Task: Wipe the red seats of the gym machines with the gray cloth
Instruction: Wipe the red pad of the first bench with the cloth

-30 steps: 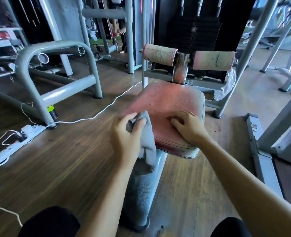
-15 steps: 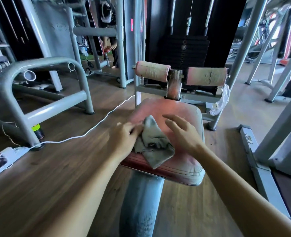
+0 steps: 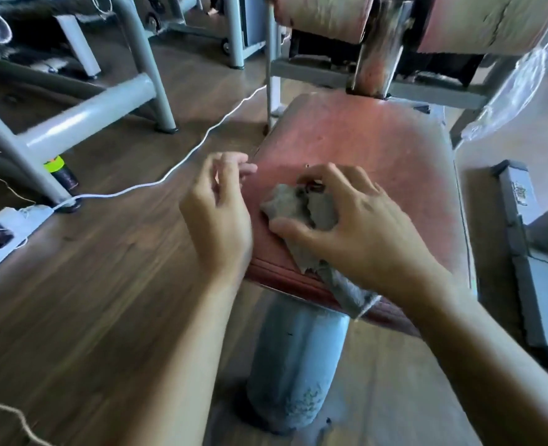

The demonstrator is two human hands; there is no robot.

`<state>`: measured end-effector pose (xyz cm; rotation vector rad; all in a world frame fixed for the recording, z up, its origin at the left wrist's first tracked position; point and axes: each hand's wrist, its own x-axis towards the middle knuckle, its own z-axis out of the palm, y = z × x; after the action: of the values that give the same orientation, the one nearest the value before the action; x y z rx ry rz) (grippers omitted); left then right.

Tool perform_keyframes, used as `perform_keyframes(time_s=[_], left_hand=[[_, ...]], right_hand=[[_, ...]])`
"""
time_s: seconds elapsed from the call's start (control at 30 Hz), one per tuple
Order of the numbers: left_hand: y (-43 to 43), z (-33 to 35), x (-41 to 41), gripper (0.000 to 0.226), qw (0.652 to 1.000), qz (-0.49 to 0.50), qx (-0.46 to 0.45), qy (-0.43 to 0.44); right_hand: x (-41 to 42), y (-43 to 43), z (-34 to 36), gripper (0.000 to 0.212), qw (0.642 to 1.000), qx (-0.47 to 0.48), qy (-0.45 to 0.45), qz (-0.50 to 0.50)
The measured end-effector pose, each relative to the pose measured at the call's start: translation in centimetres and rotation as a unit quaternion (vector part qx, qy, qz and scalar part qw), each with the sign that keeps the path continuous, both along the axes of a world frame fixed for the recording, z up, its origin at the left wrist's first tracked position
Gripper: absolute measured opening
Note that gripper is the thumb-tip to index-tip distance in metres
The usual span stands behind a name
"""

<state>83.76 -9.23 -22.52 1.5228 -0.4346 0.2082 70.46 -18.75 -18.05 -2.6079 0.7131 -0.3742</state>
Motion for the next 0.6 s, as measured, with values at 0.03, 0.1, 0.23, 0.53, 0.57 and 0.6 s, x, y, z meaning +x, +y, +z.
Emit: perform_keyframes(time_s=[0.03,0.1,0.23,0.53,0.57,0.6], left_hand=[[0.1,0.1,-0.1,0.03,1.0,0.002,-0.001,0.005],[0.1,0.1,-0.2,0.032,1.0,0.001,0.017,0.006],[0.3,0.5,-0.6,0.025,0.997,-0.011,0.081,0.014],[2.3,10.1,1.1,0.015,0.911,-0.218,0.308,0.169],[3.1,12.6,1.5,0.015,0.91,-0.221,0.306,0.169],[4.1,15.6,1.8,0.013,0.911,-0.221,0.31,0.158]], right_hand=[[0.2,0.7,-0.2,0.074,0.999,-0.038,0.034,0.0],[0.3,1.1,-0.6,0.067,0.996,-0.071,0.049,-0.003],[-0.5,-0.4,0.0,0.051,0.998,-0.022,0.045,-0.029],[-0.1,-2.4,10.1,0.054,0.965,0.213,0.104,-0.111],[0.0,-2.3,12.2,0.055,0.963,0.223,0.094,-0.119],[0.2,-2.0,14.6,0.057,0.96,0.238,0.08,-0.123]])
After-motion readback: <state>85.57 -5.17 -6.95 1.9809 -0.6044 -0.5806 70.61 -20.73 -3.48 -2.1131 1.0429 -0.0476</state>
